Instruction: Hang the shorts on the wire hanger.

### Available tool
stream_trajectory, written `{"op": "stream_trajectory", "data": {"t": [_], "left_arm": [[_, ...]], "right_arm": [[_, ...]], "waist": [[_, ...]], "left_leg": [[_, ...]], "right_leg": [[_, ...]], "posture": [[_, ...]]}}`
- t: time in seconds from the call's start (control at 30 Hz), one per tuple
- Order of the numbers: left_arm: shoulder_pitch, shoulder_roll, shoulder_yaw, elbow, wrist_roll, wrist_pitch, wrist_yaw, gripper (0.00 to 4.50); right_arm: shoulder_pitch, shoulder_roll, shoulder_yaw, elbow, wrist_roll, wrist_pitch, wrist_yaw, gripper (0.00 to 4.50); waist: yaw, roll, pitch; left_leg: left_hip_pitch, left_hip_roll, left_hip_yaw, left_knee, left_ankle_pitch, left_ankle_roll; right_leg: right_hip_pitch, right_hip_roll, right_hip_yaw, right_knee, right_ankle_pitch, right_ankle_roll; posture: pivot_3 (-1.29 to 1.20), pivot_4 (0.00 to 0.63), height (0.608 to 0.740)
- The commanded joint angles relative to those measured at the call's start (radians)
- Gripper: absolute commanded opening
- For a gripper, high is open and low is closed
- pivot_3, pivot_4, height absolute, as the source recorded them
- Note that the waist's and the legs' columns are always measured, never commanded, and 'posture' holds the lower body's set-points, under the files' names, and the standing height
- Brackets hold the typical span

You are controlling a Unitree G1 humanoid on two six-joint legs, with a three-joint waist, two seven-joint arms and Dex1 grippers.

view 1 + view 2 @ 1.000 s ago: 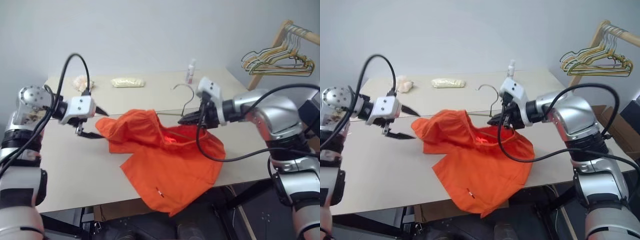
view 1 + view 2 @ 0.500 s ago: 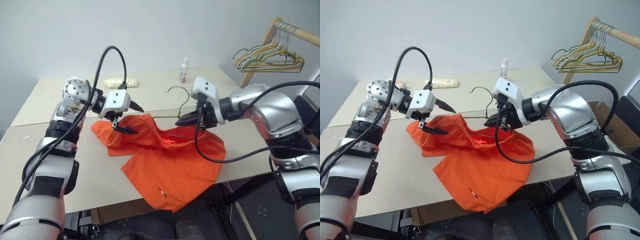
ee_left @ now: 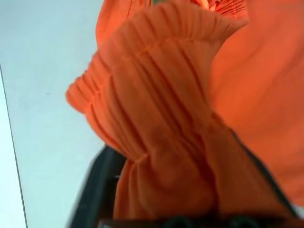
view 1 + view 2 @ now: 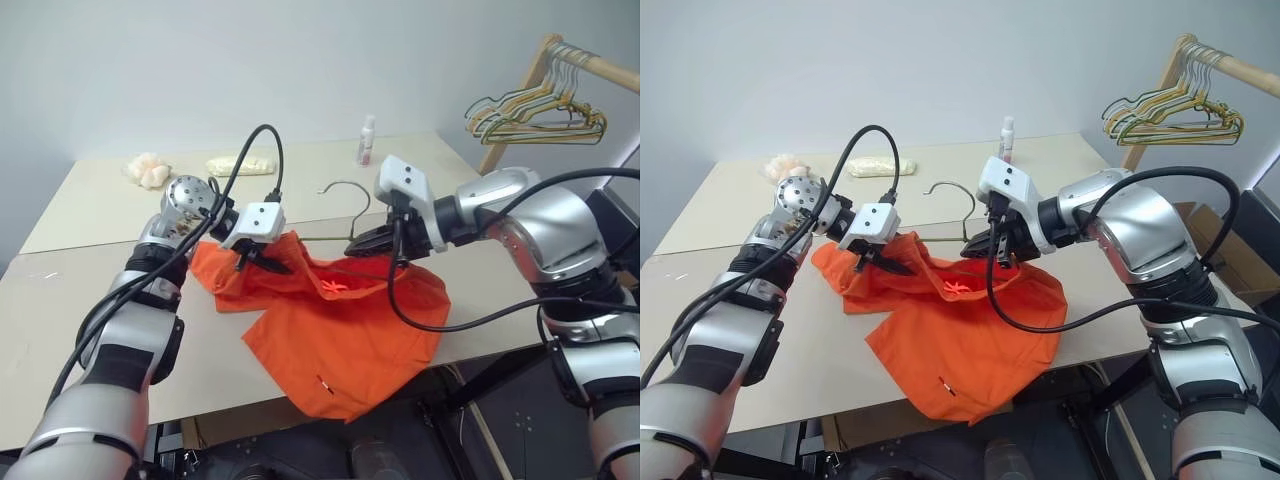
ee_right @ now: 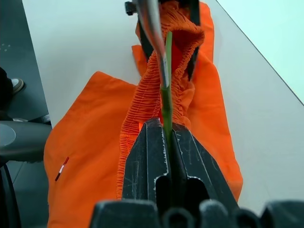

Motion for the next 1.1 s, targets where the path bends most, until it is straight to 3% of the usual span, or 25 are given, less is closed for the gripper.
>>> {"op": "stream_trajectory", "data": {"t": [0.03, 0.1, 0.23, 0.27, 0.33, 0.67, 0.73, 0.9, 1.1], "left_arm": [[-0.021, 0.009, 0.015, -0.011, -0.015, 0.003, -0.006, 0.69], [-0.019, 0.011, 0.016, -0.015, -0.021, 0.01, -0.006, 0.02], [-0.013, 0.018, 0.031, -0.026, -0.03, 0.027, -0.003, 0.02], [-0.012, 0.019, 0.036, -0.028, -0.034, 0.035, -0.002, 0.0], [-0.011, 0.022, 0.048, -0.029, -0.044, 0.067, 0.0, 0.0], [0.042, 0.054, 0.061, -0.073, -0.039, 0.101, 0.014, 0.0], [0.046, 0.054, 0.062, -0.08, -0.04, 0.106, 0.015, 0.0], [0.045, 0.053, 0.064, -0.093, -0.043, 0.117, 0.017, 0.0], [0.038, 0.052, 0.066, -0.097, -0.044, 0.12, 0.019, 0.0]], "right_arm": [[-0.001, 0.006, -0.045, -0.037, 0.014, -0.036, -0.006, 0.0], [0.005, 0.009, -0.045, -0.041, 0.011, -0.043, -0.011, 0.0], [0.02, 0.011, -0.041, -0.043, -0.003, -0.059, -0.028, 0.0], [0.021, 0.01, -0.04, -0.043, -0.006, -0.06, -0.034, 0.57], [0.027, 0.002, -0.042, -0.044, -0.018, -0.067, -0.051, 1.05], [0.12, -0.171, -0.265, -0.171, 0.086, -0.003, -0.052, 4.48], [0.171, -0.22, -0.28, -0.203, 0.098, -0.015, -0.029, 4.48], [0.286, -0.316, -0.122, -0.256, -0.055, -0.143, -0.03, 4.48], [0.221, -0.198, 0.071, -0.102, -0.227, -0.166, -0.107, 4.48]], "waist": [[0.0, 0.0, 0.0], [0.0, 0.0, 0.0], [0.0, 0.0, 0.0], [0.0, 0.0, 0.0], [0.0, 0.0, 0.0], [0.004, 0.0, 0.0], [0.006, 0.0, 0.0], [0.003, 0.0, 0.0], [-0.019, 0.0, 0.0]], "left_leg": [[0.0, 0.0, 0.0, 0.0, 0.0, 0.0], [0.0, 0.0, 0.0, 0.0, 0.0, 0.0], [0.0, 0.0, 0.0, 0.0, 0.0, 0.0], [0.0, 0.0, 0.0, 0.0, 0.0, 0.0], [0.0, 0.0, 0.0, 0.0, 0.0, 0.0], [0.0, 0.0, 0.0, 0.0, 0.0, 0.0], [0.0, 0.001, -0.001, 0.0, 0.0, 0.0], [0.0, 0.001, 0.0, 0.0, 0.0, 0.0], [0.002, 0.001, 0.001, 0.0, 0.0, 0.0]], "right_leg": [[0.0, 0.0, 0.0, 0.0, 0.0, 0.0], [0.0, 0.0, 0.0, 0.0, 0.0, 0.0], [0.0, 0.0, 0.0, 0.0, 0.0, 0.0], [0.0, 0.0, 0.0, 0.0, 0.0, 0.0], [0.0, 0.0, 0.0, 0.0, 0.0, 0.0], [0.0, 0.0, 0.0, 0.0, 0.0, 0.0], [0.001, -0.001, -0.001, -0.001, 0.0, 0.0], [0.002, 0.0, 0.0, -0.002, 0.0, 0.001], [0.002, 0.001, 0.002, -0.002, 0.0, 0.0]], "posture": [[-0.25, 0.0, 0.74], [-0.25, 0.0, 0.74], [-0.25, 0.0, 0.74], [-0.25, 0.0, 0.74], [-0.25, 0.0, 0.74], [-0.26, 0.0, 0.74], [-0.26, 0.0, 0.74], [-0.26, 0.0, 0.74], [-0.25, 0.0, 0.74]]}}
